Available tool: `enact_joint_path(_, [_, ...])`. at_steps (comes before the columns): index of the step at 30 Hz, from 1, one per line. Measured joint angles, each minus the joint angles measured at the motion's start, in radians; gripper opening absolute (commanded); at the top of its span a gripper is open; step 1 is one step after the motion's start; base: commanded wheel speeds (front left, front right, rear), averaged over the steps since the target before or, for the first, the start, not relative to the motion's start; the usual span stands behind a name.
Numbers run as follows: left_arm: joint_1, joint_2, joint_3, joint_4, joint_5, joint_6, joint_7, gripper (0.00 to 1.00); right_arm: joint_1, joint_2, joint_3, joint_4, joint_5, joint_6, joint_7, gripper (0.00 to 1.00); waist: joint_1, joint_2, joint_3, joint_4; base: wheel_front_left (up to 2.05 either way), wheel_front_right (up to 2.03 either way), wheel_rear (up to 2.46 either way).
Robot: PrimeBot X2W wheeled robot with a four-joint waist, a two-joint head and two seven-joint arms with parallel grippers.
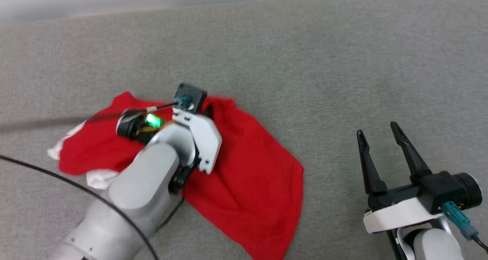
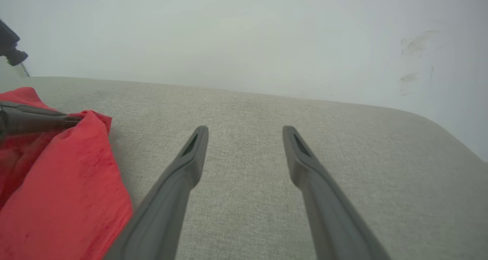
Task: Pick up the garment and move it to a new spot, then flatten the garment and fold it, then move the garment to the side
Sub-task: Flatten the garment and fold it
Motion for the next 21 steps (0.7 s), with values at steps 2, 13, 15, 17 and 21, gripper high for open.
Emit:
enact_joint_path(2, [-0.040, -0.006, -0.015, -0.005, 0.059, 0.010, -0.105, 0.00, -0.002, 0.000, 0.000, 0.002, 0.002, 0.000, 0.000, 1.00, 0.0000, 0.0000, -0.011, -0.012, 0.00, 0.00, 0.00])
enact_joint_path(13, [-0.128, -0.184, -0.131, 0.025, 0.148, -0.059, -0.326, 0.00, -0.002, 0.000, 0.000, 0.006, 0.007, 0.000, 0.000, 1.00, 0.0000, 0.0000, -0.048, -0.091, 0.00, 0.00, 0.00])
enact_joint_path(15, [-0.130, -0.217, -0.163, 0.036, 0.149, -0.075, -0.357, 0.00, -0.002, 0.000, 0.015, 0.006, 0.007, 0.000, 0.000, 1.00, 0.0000, 0.0000, -0.046, -0.107, 0.00, 0.00, 0.00])
enact_joint_path(17, [-0.126, -0.231, -0.205, 0.055, 0.141, -0.096, -0.366, 0.00, -0.005, 0.000, 0.023, 0.007, 0.008, 0.000, 0.000, 1.00, 0.0000, 0.0000, -0.042, -0.122, 0.00, 0.00, 0.00])
enact_joint_path(21, [-0.082, -0.230, -0.323, 0.066, 0.089, -0.141, -0.331, 1.00, -0.014, 0.000, 0.031, 0.007, 0.016, 0.000, 0.000, 1.00, 0.0000, 0.0000, -0.030, -0.149, 0.00, 0.00, 0.00])
